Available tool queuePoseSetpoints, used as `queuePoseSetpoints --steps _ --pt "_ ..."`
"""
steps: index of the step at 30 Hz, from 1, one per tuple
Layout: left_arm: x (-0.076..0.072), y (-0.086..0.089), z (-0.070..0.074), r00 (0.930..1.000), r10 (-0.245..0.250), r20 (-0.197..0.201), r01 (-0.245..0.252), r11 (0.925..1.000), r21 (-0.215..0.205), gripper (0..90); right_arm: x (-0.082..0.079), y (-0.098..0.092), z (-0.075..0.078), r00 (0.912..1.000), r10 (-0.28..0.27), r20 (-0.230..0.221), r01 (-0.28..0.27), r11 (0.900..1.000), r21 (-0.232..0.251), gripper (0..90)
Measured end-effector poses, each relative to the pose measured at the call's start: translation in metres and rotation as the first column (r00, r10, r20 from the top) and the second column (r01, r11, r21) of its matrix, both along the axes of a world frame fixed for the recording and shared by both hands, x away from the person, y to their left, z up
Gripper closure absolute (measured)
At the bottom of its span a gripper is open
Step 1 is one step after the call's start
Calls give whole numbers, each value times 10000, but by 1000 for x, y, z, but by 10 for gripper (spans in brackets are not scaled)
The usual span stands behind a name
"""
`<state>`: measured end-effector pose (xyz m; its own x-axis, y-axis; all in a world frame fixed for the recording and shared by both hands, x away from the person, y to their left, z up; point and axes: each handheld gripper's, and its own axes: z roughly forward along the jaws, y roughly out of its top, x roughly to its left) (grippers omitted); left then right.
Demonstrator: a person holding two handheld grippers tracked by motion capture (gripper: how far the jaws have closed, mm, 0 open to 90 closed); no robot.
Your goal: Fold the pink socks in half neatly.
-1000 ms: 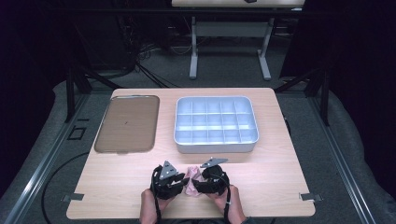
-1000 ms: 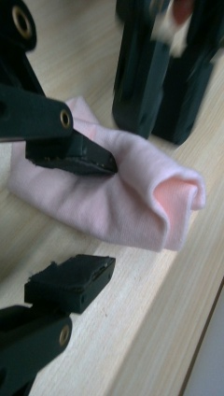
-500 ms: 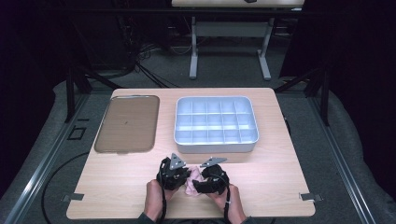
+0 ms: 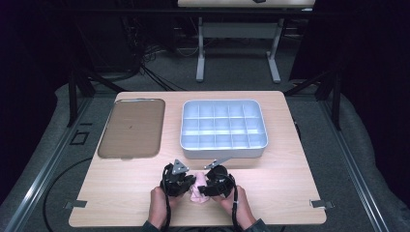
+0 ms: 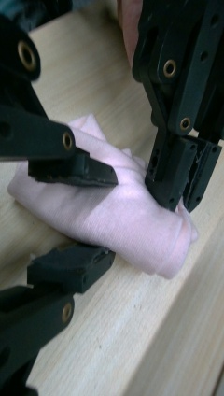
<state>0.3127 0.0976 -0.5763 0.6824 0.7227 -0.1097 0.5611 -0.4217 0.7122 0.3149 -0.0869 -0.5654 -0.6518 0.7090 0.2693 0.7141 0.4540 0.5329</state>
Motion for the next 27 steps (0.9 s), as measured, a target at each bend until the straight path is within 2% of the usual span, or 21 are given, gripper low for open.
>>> queuePoseSetpoints --steps 2,5,8,10,15,19,21,24,27 --pt "1 1 0 10000 -19 -25 19 10000 -63 829 3 -3 0 9994 79 -347 -73 9998 169 670" --pt "1 2 -1 10000 38 -72 -39 9997 -225 820 2 -5 -2 9992 -15 -407 32 9991 422 718" --pt "2 3 -2 10000 11 -31 -12 9996 -266 809 1 -6 -4 9994 -60 -342 81 9982 596 744" --pt "3 3 -2 10000 -12 -92 9 9996 -285 805 0 -6 -3 9996 -24 -277 38 9988 492 751" --pt "7 3 -2 9998 -130 -118 126 9992 -382 767 -6 -6 -5 9988 -482 10 480 9967 657 758" --pt "10 8 -2 10000 -8 -79 4 9985 -545 649 -8 -9 -7 9977 -671 -31 671 9931 957 765" --pt "9 9 -1 9999 127 35 -124 9979 -630 590 -8 -10 -6 9981 -622 -5 620 9941 890 768" --pt "7 12 2 9987 466 208 -454 9976 -526 451 -8 -10 -6 9982 -594 38 588 9946 857 771" --pt "4 17 4 9974 666 267 -648 9960 -613 361 -9 -9 -6 9976 -682 94 671 9938 883 774"
